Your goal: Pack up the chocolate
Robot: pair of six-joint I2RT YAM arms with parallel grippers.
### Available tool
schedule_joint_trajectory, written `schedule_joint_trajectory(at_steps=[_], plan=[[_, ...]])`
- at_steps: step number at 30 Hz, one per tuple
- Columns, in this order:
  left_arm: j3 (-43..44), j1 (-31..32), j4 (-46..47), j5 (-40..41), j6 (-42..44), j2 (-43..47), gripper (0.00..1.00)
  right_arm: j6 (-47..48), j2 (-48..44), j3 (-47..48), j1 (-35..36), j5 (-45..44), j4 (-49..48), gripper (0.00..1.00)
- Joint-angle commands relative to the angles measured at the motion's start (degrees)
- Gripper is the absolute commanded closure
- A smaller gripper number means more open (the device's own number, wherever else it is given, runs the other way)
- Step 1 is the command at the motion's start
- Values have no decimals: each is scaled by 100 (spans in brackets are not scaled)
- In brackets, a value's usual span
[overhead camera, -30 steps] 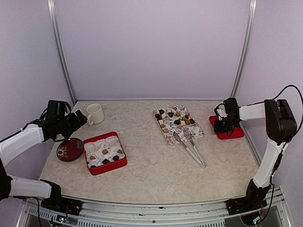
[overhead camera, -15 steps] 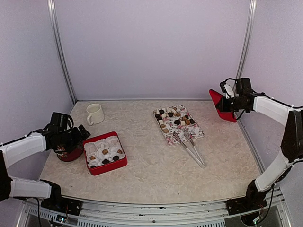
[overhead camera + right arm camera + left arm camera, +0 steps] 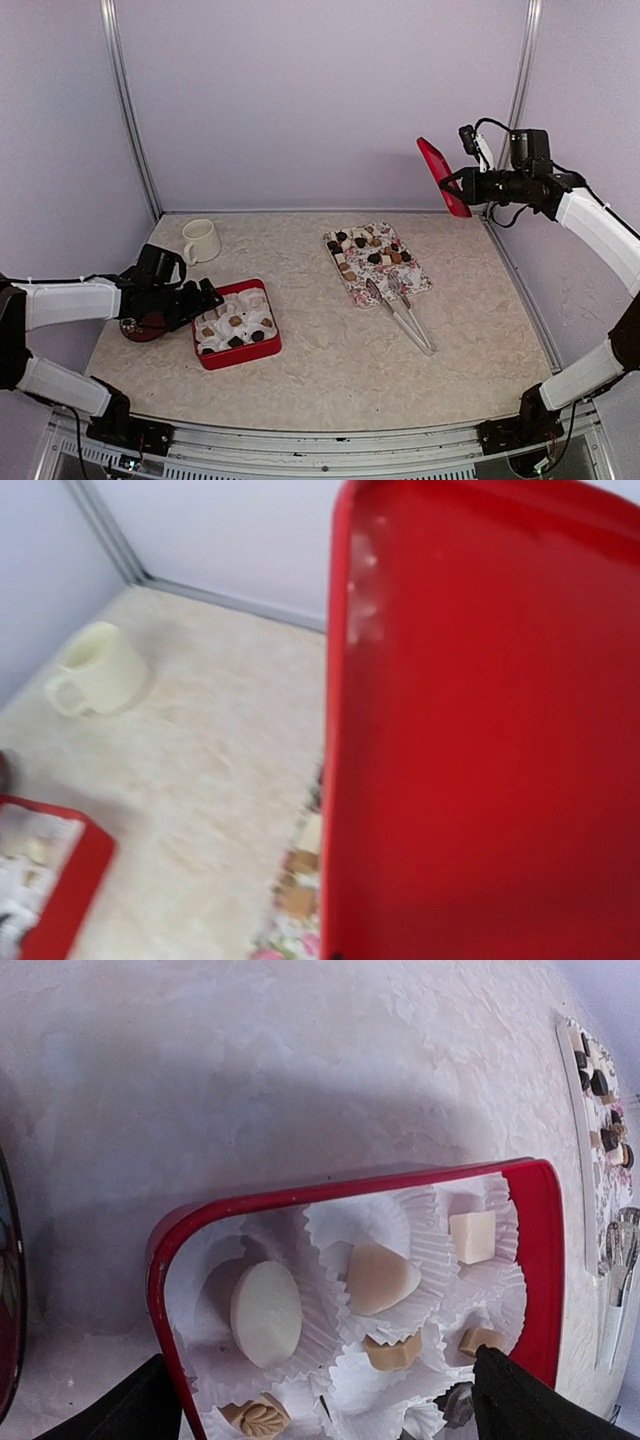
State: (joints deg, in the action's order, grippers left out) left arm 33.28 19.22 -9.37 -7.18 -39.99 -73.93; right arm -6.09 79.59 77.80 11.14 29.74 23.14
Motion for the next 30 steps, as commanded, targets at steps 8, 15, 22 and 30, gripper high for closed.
schedule_joint_trajectory(at_steps=[8,15,22,30], plan=[[812,1226,791,-213,-106,-945,1,-901,-348,-132,19,1838,-1000,100],[1106,1628,998,-135,-84,-1090,1,-1666,-293,-517,249,2612,-2045,100],[1024,1604,1568,205,785,302,1,-2650,-91,-778,1043,3522,-3824,100],[83,1654,4410,-876,1480,1546,1,-4573,452,-498,1856,4520,-6694,100]])
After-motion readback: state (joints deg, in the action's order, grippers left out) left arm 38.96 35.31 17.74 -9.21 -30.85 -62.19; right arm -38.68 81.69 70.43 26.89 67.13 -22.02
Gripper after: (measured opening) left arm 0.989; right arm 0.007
